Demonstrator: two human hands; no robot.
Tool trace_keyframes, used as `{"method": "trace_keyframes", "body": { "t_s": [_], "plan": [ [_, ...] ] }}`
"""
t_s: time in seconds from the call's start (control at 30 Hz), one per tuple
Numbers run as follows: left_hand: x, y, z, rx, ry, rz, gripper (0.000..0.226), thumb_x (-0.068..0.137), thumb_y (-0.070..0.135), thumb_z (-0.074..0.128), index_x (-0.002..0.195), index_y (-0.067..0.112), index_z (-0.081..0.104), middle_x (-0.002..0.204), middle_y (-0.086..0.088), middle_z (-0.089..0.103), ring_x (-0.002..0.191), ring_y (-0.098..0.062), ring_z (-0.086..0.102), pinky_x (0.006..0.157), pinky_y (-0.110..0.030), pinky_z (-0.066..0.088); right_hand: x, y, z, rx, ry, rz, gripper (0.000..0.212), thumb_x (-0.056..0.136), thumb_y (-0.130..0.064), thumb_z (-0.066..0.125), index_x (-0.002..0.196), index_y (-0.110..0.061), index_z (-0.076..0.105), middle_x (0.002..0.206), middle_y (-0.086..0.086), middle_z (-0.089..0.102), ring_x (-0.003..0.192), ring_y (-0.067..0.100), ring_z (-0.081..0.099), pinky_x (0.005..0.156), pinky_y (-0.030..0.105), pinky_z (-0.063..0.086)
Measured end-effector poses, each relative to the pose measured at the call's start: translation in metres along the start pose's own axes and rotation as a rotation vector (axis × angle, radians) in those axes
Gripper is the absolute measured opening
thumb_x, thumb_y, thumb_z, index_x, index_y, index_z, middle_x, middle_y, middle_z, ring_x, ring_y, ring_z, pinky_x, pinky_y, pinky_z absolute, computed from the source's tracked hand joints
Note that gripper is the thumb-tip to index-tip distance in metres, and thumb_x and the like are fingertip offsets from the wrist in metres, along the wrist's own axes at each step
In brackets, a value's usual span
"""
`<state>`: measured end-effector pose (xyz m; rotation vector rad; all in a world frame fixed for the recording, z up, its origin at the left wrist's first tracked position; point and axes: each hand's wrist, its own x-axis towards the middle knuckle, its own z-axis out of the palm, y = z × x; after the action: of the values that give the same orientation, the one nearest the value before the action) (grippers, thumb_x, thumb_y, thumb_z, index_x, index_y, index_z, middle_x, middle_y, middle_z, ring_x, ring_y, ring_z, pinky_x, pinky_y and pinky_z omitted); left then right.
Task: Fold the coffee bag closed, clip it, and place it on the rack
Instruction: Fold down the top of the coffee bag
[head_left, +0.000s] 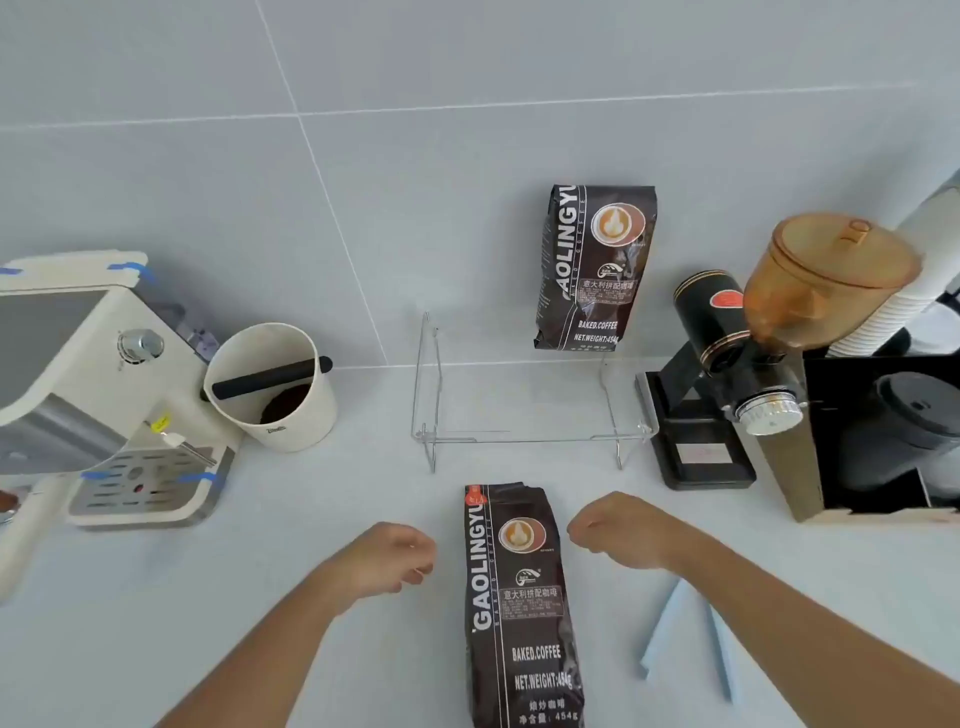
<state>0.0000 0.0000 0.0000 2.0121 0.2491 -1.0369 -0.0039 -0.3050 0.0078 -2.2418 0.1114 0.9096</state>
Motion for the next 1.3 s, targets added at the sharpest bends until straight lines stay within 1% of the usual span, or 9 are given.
{"method": "trace_keyframes", "body": {
  "t_s": [0.2,0.3,0.37,0.47,0.57,0.73,0.93,1.1,1.3],
  "plan": [
    [0.019,0.002,0.028,-0.358,0.102,-0.042,0.025,0.092,0.03,0.055,0.106,0.013,0.066,0.109,-0.015,0.071,0.099,-0.026,0.067,0.095,-0.041,0.049,0.018,0.013,0.044,0.528,0.069,0.096,0.02,0.087,-0.023,0.058,0.086,-0.009,0.073,0.079,0.004,0.064,0.071,0.017,0.053,0.068,0.03,0.042],
    [0.025,0.01,0.044,-0.437,0.045,-0.038,0.03,0.091,0.034,0.054,0.103,0.012,0.07,0.107,-0.012,0.074,0.103,-0.028,0.068,0.094,-0.038,0.051,0.024,0.01,0.057,0.777,0.101,0.142,0.019,0.089,-0.018,0.058,0.087,-0.007,0.073,0.084,0.008,0.068,0.077,0.021,0.056,0.075,0.034,0.045],
    [0.029,0.013,0.054,-0.528,0.047,-0.038,0.025,0.093,0.028,0.054,0.105,0.011,0.068,0.101,-0.009,0.077,0.093,-0.025,0.072,0.081,-0.033,0.056,0.027,0.006,0.063,0.87,0.139,0.152,0.018,0.09,-0.016,0.058,0.089,-0.01,0.075,0.088,0.007,0.075,0.077,0.021,0.064,0.078,0.034,0.051],
    [0.028,0.016,0.063,-0.622,0.132,-0.044,0.018,0.094,0.019,0.056,0.105,0.007,0.064,0.089,-0.008,0.078,0.073,-0.019,0.073,0.062,-0.028,0.054,0.027,-0.002,0.067,0.872,0.167,0.134,0.015,0.087,-0.023,0.064,0.09,-0.018,0.077,0.091,0.005,0.079,0.08,0.018,0.072,0.08,0.034,0.055],
    [0.023,0.017,0.064,-0.641,0.153,-0.018,0.013,0.093,0.018,0.057,0.097,0.007,0.064,0.08,-0.005,0.077,0.065,-0.015,0.071,0.059,-0.027,0.052,0.027,-0.004,0.067,0.906,0.189,0.125,0.017,0.087,-0.027,0.065,0.086,-0.015,0.077,0.087,0.005,0.079,0.076,0.018,0.071,0.076,0.034,0.054],
    [0.004,0.021,0.058,-0.681,0.159,0.075,0.017,0.093,0.018,0.056,0.089,0.006,0.068,0.087,-0.011,0.075,0.072,-0.018,0.068,0.067,-0.029,0.05,0.014,-0.015,0.058,0.89,0.237,0.016,0.016,0.088,-0.024,0.065,0.078,-0.014,0.071,0.079,0.008,0.074,0.071,0.018,0.065,0.068,0.032,0.05],
    [-0.034,0.033,0.057,-0.722,0.216,0.217,0.036,0.092,0.031,0.057,0.092,-0.002,0.071,0.094,-0.019,0.076,0.08,-0.026,0.068,0.083,-0.04,0.053,-0.021,-0.032,0.059,0.844,0.337,-0.12,0.027,0.091,-0.018,0.063,0.064,-0.012,0.059,0.055,-0.005,0.059,0.052,0.009,0.053,0.05,0.02,0.042],
    [-0.069,0.03,0.067,-0.729,0.263,0.341,0.032,0.093,0.027,0.055,0.084,0.004,0.075,0.089,-0.016,0.077,0.079,-0.024,0.071,0.077,-0.032,0.052,-0.056,-0.038,0.065,0.826,0.402,-0.219,0.031,0.091,-0.018,0.062,0.071,0.004,0.052,0.065,0.01,0.058,0.06,0.019,0.053,0.059,0.032,0.044],
    [-0.1,0.021,0.074,-0.723,0.313,0.527,0.029,0.094,0.02,0.052,0.087,0.009,0.078,0.093,-0.011,0.078,0.091,-0.023,0.071,0.089,-0.038,0.05,-0.095,-0.047,0.07,0.852,0.436,-0.333,0.027,0.091,-0.01,0.06,0.065,-0.003,0.057,0.066,0.008,0.063,0.061,0.017,0.059,0.06,0.032,0.049]
  ]
}}
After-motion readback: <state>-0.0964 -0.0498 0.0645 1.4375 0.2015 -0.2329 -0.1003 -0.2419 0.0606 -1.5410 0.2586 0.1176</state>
